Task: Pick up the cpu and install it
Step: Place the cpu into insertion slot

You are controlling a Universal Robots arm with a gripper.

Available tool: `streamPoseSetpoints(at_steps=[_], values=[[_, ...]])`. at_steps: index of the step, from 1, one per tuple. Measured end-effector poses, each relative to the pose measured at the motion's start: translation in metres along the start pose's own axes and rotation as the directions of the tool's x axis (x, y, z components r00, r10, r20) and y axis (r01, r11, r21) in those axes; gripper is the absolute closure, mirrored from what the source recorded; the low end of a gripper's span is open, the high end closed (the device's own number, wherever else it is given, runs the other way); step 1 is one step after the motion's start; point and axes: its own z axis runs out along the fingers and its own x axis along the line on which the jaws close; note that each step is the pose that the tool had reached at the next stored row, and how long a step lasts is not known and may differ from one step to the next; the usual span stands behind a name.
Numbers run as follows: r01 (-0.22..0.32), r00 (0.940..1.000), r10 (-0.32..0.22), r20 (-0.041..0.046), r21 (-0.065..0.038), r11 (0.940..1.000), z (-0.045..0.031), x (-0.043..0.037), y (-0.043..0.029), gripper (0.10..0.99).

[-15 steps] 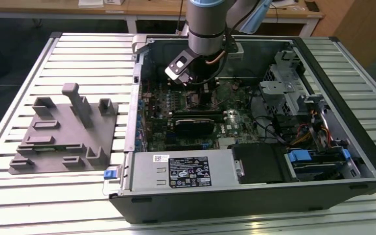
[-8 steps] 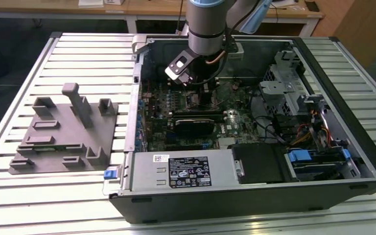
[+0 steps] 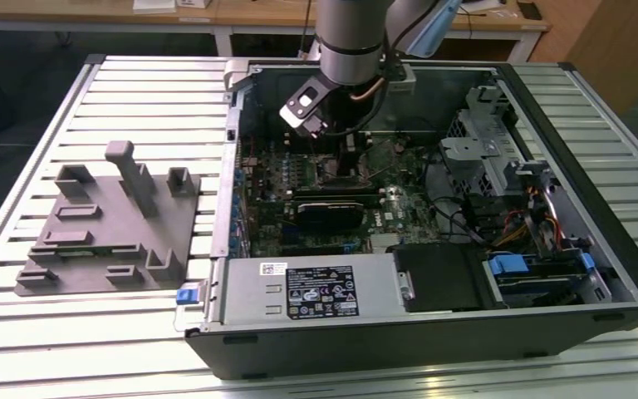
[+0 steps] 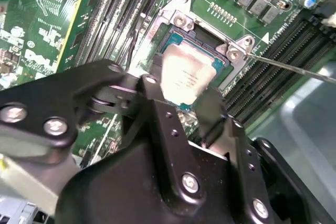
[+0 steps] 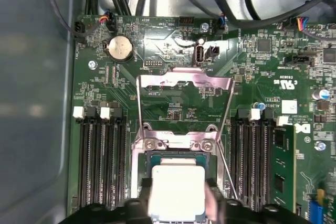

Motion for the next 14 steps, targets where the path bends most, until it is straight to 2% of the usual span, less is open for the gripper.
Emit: streamPoseSetpoints(at_steps=[1,2,5,6,8,10,11,14], values=[[0.000,1.0000,0.000,0.0000,0.000,1.0000,-0.0010,0.0000,0.0000,0.608],[0.000,1.0000,0.000,0.0000,0.000,1.0000,-0.0018,0.0000,0.0001,0.608],[0.000,1.0000,0.000,-0.0001,0.000,1.0000,-0.0035,0.0000,0.0001,0.784],[0.000,1.0000,0.000,-0.0001,0.000,1.0000,-0.0040,0.0000,0.0002,0.784],[0.000,1.0000,0.000,-0.0001,0.000,1.0000,-0.0050,0.0000,0.0002,0.902],[0.000,1.0000,0.000,-0.0001,0.000,1.0000,-0.0060,0.0000,0.0003,0.902],[0.000,1.0000,0.000,-0.0001,0.000,1.0000,-0.0066,0.0000,0.0003,0.980],[0.000,1.0000,0.000,-0.0001,0.000,1.0000,-0.0083,0.0000,0.0004,0.980]])
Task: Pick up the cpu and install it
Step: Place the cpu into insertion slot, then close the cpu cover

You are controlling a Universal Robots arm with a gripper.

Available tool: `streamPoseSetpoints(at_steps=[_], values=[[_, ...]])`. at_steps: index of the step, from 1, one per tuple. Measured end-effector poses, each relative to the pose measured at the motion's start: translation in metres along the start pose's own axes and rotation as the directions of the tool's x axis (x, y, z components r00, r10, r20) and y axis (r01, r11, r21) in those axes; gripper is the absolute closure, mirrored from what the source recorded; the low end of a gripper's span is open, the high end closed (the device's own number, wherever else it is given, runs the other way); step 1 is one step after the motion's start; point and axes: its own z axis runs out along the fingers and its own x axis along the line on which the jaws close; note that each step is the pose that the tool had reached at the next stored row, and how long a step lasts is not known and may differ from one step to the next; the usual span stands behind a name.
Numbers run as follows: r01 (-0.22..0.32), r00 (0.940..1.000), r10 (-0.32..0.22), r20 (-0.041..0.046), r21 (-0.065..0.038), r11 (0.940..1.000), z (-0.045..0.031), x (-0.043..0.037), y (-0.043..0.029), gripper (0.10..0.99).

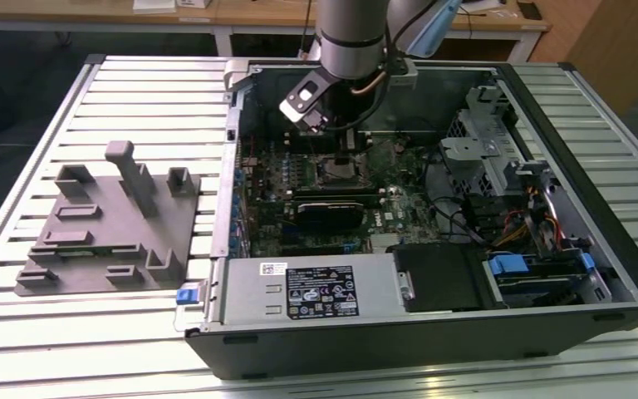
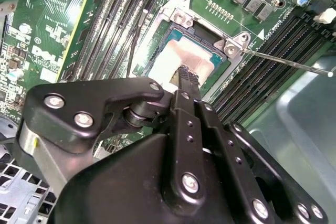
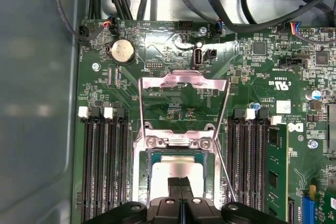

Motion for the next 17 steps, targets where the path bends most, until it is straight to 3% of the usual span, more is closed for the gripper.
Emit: streamPoseSetpoints(at_steps=[12,17], values=[[0.000,1.0000,0.000,0.0001,0.000,1.0000,-0.0033,0.0000,0.0001,0.980],[0.000,1.0000,0.000,0.0000,0.000,1.0000,-0.0101,0.0000,0.0005,0.980]])
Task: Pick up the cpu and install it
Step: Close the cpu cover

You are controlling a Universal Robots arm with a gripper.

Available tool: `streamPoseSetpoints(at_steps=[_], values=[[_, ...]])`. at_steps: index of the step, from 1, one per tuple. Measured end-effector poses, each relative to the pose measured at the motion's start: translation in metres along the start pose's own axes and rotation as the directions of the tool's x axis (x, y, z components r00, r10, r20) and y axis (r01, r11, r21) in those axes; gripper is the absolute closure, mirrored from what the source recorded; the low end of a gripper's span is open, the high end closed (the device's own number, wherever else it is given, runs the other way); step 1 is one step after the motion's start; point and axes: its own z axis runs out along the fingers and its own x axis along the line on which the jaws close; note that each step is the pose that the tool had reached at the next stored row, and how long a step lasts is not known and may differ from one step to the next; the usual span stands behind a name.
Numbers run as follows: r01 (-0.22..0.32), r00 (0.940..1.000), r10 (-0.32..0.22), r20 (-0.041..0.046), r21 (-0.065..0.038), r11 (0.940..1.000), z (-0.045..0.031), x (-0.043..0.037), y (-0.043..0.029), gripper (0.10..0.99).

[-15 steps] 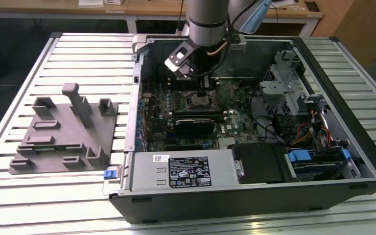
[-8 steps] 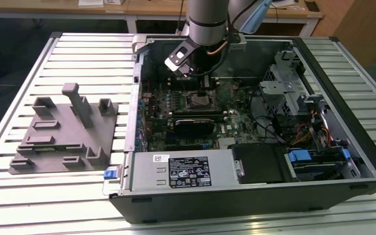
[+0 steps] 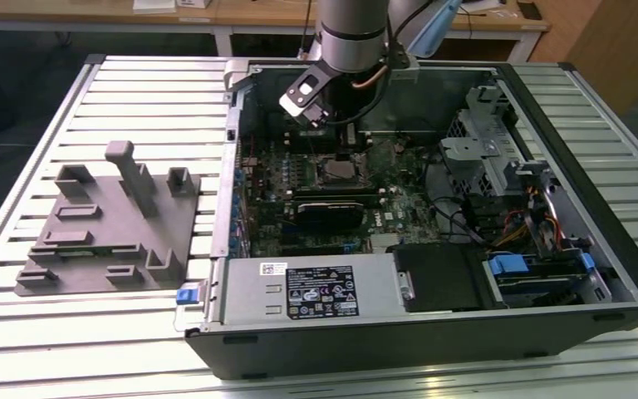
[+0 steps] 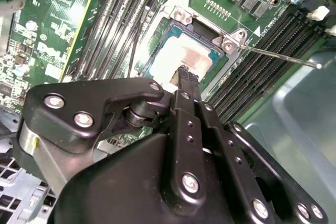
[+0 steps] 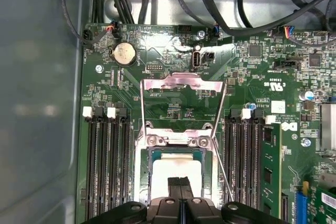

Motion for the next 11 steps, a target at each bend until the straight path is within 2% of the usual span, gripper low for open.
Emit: streamPoseSetpoints(at_steps=[11], values=[[0.000,1.0000,0.000,0.0000,0.000,1.0000,-0.0117,0.0000,0.0005,0.980]])
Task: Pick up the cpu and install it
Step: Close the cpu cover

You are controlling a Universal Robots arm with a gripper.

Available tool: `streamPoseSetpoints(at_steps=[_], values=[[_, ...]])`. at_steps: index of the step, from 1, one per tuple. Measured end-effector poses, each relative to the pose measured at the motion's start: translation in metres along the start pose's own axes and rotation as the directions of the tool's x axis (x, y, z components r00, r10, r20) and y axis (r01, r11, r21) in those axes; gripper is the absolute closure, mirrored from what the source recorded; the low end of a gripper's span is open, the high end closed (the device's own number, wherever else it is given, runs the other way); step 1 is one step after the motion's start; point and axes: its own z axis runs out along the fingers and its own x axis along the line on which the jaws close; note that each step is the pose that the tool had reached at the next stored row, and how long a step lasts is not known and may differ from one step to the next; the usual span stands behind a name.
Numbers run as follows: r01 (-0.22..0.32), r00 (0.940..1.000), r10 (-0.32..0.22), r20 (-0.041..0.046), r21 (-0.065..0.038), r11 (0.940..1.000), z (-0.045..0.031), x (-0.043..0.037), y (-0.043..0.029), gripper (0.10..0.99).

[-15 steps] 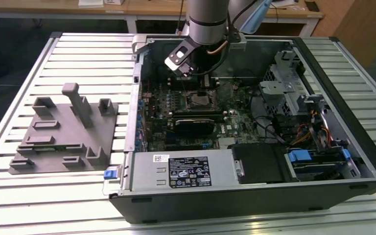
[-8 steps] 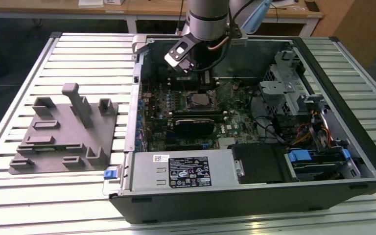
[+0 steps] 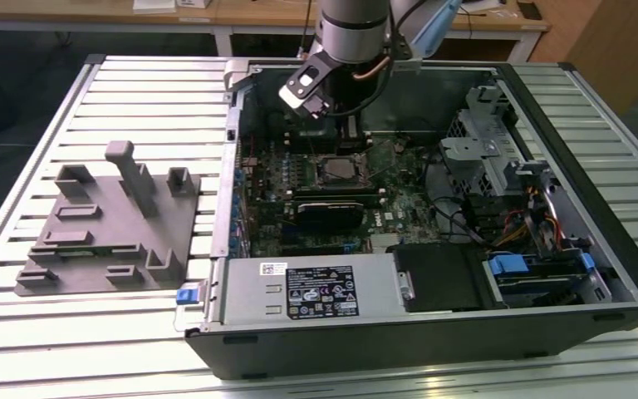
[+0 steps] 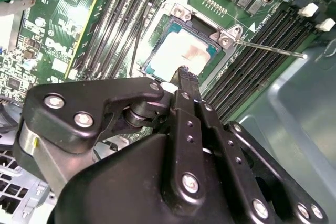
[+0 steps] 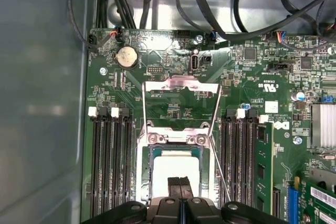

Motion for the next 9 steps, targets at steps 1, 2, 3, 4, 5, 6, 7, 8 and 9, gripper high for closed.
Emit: streamPoseSetpoints(at_steps=[1,2,3,4,5,6,7,8,9], values=[[0.000,1.0000,0.000,0.0001,0.000,1.0000,-0.0012,0.0000,0.0000,0.980],[0.000,1.0000,0.000,0.0001,0.000,1.0000,-0.0023,0.0000,0.0001,0.980],[0.000,1.0000,0.000,0.0000,0.000,1.0000,-0.0029,0.0000,0.0001,0.980],[0.000,1.0000,0.000,-0.0003,0.000,1.0000,-0.0028,0.0000,0.0001,0.980],[0.000,1.0000,0.000,-0.0002,0.000,1.0000,-0.0031,0.0000,0.0001,0.980],[0.000,1.0000,0.000,-0.0001,0.000,1.0000,-0.0033,0.0000,0.0001,0.980],[0.000,1.0000,0.000,-0.0002,0.000,1.0000,-0.0034,0.0000,0.0002,0.980],[0.000,1.0000,0.000,-0.0003,0.000,1.0000,-0.0034,0.0000,0.0002,0.980],[0.000,1.0000,0.000,-0.0004,0.000,1.0000,-0.0034,0.0000,0.0002,0.980]])
